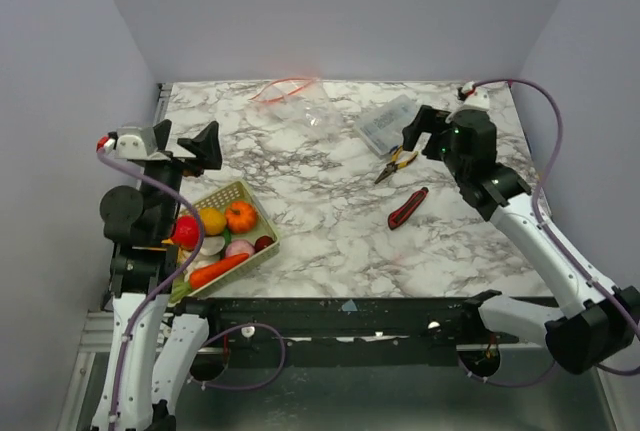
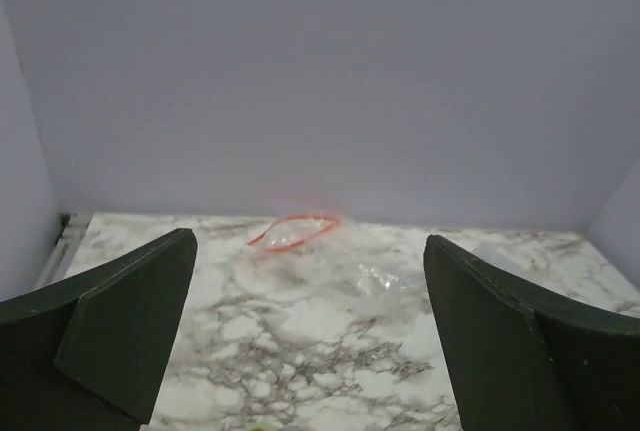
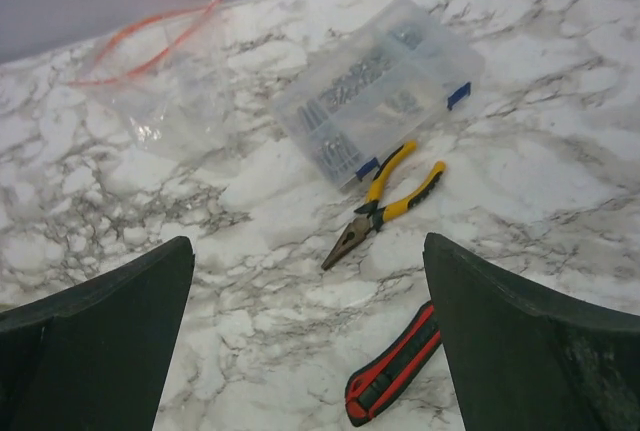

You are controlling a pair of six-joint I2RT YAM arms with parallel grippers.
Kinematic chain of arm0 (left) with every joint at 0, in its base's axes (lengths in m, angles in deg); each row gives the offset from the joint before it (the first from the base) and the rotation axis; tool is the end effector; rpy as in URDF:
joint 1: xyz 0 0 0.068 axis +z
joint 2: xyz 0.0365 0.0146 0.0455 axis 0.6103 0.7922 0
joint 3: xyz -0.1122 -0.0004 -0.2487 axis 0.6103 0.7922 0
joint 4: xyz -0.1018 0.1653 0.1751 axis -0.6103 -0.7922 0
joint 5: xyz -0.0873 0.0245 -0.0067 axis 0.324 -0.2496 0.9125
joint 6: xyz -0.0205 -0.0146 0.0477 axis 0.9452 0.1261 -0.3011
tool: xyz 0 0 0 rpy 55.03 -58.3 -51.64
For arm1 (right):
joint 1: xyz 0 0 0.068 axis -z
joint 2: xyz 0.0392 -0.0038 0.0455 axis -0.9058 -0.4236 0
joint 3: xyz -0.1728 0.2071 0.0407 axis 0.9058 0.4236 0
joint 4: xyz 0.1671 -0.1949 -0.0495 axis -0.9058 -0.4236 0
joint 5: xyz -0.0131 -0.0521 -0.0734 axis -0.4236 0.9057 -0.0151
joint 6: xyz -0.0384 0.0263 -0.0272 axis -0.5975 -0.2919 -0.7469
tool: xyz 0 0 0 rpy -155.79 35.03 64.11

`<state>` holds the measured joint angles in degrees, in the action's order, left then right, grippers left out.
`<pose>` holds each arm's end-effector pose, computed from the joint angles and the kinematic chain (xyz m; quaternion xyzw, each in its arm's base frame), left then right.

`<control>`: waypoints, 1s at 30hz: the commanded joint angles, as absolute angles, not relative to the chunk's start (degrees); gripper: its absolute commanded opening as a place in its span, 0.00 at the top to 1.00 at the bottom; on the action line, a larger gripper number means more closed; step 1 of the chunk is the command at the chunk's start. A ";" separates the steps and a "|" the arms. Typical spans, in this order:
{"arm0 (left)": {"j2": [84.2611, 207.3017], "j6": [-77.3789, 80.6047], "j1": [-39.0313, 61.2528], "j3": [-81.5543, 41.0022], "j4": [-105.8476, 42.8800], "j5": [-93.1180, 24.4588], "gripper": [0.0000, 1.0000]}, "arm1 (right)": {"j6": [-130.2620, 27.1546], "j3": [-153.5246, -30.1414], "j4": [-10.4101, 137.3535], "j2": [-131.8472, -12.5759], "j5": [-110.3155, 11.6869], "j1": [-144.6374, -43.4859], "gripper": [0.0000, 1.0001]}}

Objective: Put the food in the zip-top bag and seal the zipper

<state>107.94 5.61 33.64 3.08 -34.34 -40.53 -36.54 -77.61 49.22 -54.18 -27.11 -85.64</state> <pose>0.1466 -0.0114 0.4010 -0.0509 0.6375 -0.1418 0.7556 0.2380 0.0804 0.3710 0.0837 0.7939 0.1207 0.5900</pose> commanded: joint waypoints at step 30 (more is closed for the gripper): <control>115.99 12.41 32.51 3.38 -40.79 -18.26 0.02 | -60.91 -118.70 64.26 -111.88 -25.97 -103.55 0.00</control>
